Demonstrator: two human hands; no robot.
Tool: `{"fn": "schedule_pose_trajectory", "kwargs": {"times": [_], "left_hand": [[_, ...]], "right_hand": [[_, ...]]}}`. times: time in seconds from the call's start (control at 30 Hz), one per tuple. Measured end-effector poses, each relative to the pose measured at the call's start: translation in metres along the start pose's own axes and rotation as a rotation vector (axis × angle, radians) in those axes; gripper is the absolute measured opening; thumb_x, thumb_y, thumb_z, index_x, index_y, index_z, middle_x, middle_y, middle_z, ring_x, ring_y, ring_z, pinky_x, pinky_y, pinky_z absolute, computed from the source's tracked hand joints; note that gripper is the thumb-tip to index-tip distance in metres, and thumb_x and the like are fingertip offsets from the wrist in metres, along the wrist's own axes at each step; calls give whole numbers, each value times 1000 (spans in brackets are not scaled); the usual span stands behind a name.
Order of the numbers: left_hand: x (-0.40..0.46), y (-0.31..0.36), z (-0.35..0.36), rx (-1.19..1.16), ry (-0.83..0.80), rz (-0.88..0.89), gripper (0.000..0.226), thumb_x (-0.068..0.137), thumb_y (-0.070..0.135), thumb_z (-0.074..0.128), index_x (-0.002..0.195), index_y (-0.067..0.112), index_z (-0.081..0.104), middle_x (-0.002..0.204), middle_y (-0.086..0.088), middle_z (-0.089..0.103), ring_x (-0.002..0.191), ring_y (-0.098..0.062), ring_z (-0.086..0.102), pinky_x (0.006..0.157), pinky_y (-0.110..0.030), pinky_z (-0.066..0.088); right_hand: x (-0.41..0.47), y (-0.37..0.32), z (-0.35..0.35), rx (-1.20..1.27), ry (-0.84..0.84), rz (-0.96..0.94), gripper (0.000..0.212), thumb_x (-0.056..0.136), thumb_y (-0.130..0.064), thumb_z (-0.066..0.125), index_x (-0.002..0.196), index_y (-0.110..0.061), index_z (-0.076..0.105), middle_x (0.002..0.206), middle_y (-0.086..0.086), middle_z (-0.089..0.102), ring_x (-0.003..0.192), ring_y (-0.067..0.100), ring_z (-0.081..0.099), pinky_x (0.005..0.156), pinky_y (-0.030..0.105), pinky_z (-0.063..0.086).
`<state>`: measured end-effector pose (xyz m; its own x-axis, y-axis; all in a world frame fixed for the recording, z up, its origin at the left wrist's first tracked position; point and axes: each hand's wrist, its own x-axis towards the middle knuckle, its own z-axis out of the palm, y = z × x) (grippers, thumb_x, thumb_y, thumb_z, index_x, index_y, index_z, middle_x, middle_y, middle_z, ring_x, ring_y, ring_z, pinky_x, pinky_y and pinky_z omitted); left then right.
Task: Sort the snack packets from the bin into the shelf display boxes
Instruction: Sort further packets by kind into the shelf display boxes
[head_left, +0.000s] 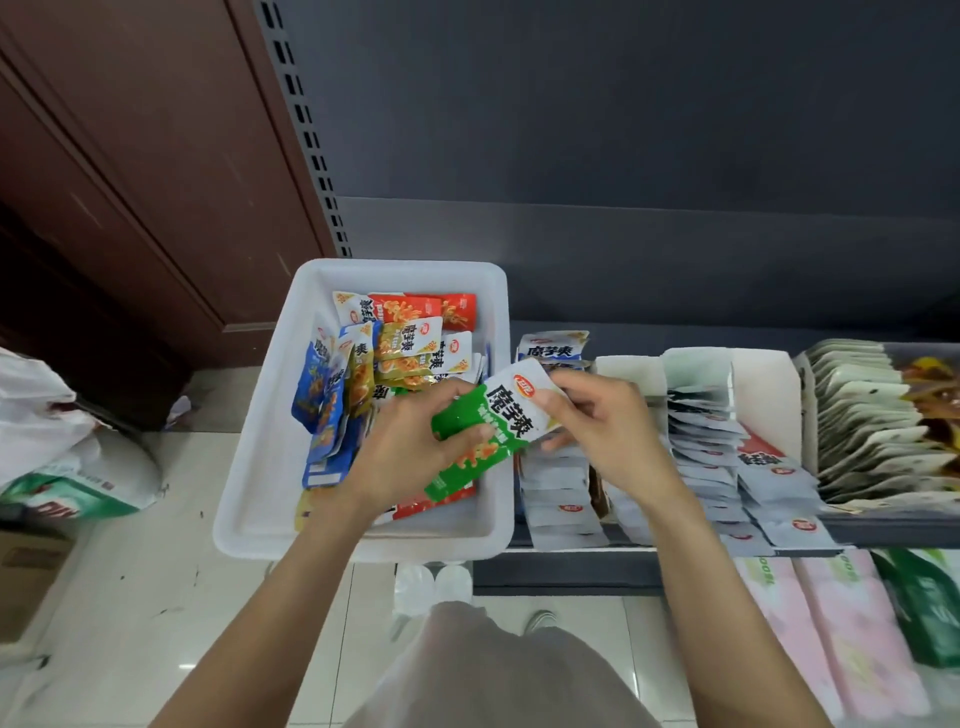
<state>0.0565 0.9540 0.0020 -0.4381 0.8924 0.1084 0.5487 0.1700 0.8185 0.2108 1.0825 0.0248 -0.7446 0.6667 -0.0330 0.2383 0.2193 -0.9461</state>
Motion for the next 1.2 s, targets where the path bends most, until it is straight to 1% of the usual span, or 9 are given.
{"fn": "schedule_pose_trajectory", "kwargs": {"times": [0.1, 0.2, 0.33, 0.5, 0.6, 0.77, 0.9, 1.03, 1.2], "left_hand": [[11, 28, 20, 185, 262, 205, 30, 87, 41, 59, 107, 18, 65, 92, 13, 68, 77, 2, 63, 62, -11, 52], [28, 51, 42, 207, 446, 356, 25, 92, 27, 52, 105, 11, 65, 94, 10, 65, 84, 2, 57, 73, -5, 43], [60, 75, 98, 266, 203, 481, 24, 88, 27, 52, 103, 15, 66, 98, 4, 68, 94, -9, 57, 83, -21, 44], [91, 88, 174, 624, -272, 365, 63, 90, 50, 50, 143, 20, 35, 142, 1, 43, 132, -17, 34, 108, -29, 20], [90, 81, 193, 735, -297, 380, 58, 90, 51, 48, 139, 21, 41, 135, 0, 51, 126, -19, 43, 106, -30, 22], [79, 68, 196, 766, -208, 492, 43, 68, 32, 81, 107, 17, 70, 103, 2, 72, 92, -20, 67, 90, -35, 48], [78, 68, 199, 700, -190, 481, 37, 72, 27, 78, 107, 18, 71, 103, 2, 69, 91, -20, 64, 82, -32, 51], [77, 69, 199, 693, -190, 479, 33, 76, 27, 74, 108, 19, 70, 101, -1, 67, 90, -20, 63, 83, -34, 51], [75, 65, 200, 694, -146, 499, 39, 74, 30, 74, 112, 21, 69, 102, 1, 67, 91, -18, 63, 86, -31, 49]], "right_hand": [[-22, 9, -50, 161, 180, -40, 18, 92, -6, 56, 92, -18, 69, 82, 2, 72, 75, 12, 68, 61, 25, 58], [-46, 23, -106, 226, 458, -75, 16, 94, -5, 53, 92, -16, 65, 77, -9, 70, 74, 11, 65, 63, 23, 57], [-67, 44, -158, 283, 677, -77, 18, 97, -3, 47, 92, -17, 56, 77, -16, 67, 73, 3, 65, 66, 24, 57], [-70, 66, -195, 297, 731, -25, 22, 98, -5, 45, 99, -22, 59, 91, -13, 69, 90, 7, 66, 69, 26, 57], [-62, 72, -209, 276, 712, -19, 20, 98, -5, 46, 96, -20, 58, 88, -14, 68, 91, 5, 66, 70, 27, 58], [-40, 80, -225, 34, 567, -60, 13, 98, -9, 47, 101, -13, 59, 94, -8, 67, 90, 6, 66, 72, 26, 57], [-8, 80, -224, -514, 367, -237, 13, 98, -21, 50, 104, -20, 61, 79, 0, 67, 72, 18, 65, 63, 37, 53], [27, 70, -193, -882, 229, -360, 22, 87, -7, 56, 102, -21, 65, 83, 2, 70, 71, 30, 66, 57, 36, 51], [40, 91, -166, -1073, 105, -343, 19, 75, -8, 71, 86, -23, 71, 70, -1, 65, 57, 29, 64, 49, 26, 39]]}}
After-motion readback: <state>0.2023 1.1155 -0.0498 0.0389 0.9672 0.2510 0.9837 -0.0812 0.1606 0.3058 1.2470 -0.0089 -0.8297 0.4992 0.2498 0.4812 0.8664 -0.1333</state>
